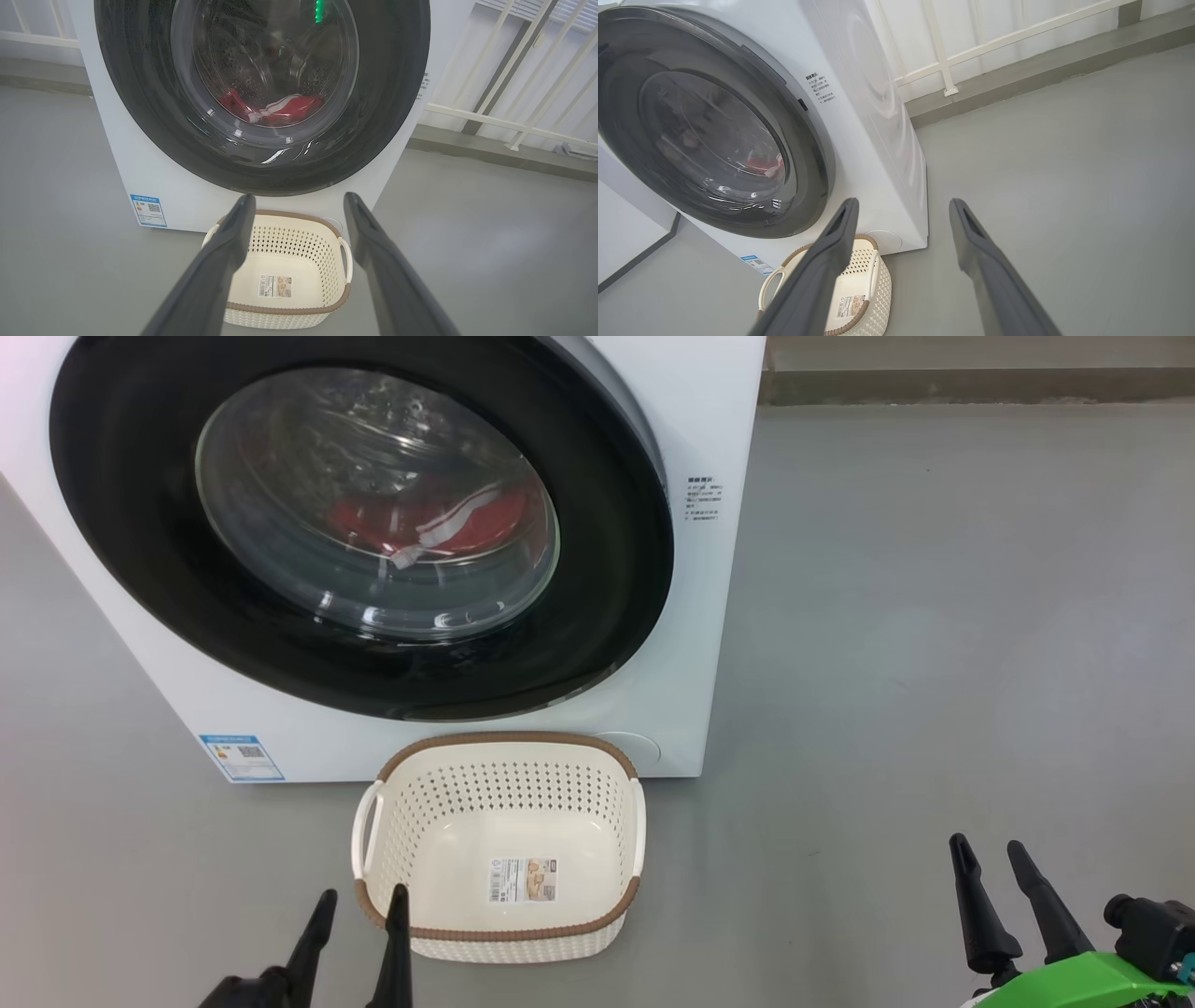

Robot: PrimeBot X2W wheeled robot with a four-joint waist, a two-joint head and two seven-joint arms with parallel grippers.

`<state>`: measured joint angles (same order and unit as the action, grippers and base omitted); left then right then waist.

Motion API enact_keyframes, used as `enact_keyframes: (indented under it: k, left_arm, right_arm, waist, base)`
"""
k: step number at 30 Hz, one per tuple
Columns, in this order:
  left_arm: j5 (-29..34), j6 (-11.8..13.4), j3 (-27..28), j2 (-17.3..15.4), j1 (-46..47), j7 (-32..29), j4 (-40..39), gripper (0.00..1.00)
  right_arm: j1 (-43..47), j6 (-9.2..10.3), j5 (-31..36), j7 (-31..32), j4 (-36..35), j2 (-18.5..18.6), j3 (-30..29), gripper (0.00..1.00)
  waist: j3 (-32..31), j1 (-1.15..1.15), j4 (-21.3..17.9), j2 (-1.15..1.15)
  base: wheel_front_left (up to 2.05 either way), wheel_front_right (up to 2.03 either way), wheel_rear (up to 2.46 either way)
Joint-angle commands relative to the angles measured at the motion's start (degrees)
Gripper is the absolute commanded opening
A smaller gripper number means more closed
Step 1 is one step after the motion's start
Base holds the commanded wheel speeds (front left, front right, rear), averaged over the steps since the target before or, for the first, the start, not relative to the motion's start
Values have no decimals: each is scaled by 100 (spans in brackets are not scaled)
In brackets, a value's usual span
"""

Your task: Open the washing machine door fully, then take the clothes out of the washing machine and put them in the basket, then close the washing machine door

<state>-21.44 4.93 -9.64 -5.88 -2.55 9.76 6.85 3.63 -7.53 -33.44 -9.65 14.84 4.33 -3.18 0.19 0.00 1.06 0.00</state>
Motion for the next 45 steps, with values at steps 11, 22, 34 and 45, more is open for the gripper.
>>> enact_keyframes:
  k: [11,22,34,45]
  left_arm:
    - [803,77,89,-90,-30,249,-235,100]
    - [1264,-130,396,72,-130,436,-223,100]
    - [1676,-357,647,230,-182,524,-251,100]
    - [1715,-442,735,284,-179,524,-232,100]
  right_arm:
    - [63,4,751,-262,-239,98,-34,100]
    - [162,4,1347,-448,-314,77,-269,100]
    - [234,4,1659,-535,-421,29,-347,100]
    - [212,4,1564,-535,-470,-13,-392,100]
  waist:
    - [14,0,-18,0]
    - [32,0,-19,0]
    - [80,0,-28,0]
    - [90,0,-9,0]
  base:
    - [0,0,0]
    - [0,0,0]
    - [0,0,0]
    - [0,0,0]
